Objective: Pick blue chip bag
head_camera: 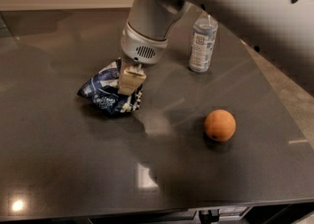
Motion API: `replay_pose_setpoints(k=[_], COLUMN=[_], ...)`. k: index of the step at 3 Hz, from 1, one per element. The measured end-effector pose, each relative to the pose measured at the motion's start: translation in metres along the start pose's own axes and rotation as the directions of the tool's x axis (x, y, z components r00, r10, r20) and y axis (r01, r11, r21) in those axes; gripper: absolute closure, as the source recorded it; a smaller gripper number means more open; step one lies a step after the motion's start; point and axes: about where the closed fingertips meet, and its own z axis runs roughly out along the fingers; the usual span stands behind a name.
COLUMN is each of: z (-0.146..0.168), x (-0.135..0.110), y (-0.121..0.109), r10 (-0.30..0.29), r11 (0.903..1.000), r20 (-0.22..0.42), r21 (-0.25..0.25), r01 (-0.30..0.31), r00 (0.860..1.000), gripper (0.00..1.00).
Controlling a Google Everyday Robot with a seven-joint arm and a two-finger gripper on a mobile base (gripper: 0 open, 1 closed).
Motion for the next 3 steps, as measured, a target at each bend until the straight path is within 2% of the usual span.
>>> replay_pose_setpoints(k=[1, 3], z=[-0.037, -0.11], x=[-0.006, -0.027], y=[0.013, 0.032], r10=[-0.052, -0.156], r11=[0.9986, 0.9878], r20=[0.063, 0.186], r21=[0.002, 0.04], r01=[0.052, 0.151], r00=[0.997, 0.97], gripper=[1.0, 1.0])
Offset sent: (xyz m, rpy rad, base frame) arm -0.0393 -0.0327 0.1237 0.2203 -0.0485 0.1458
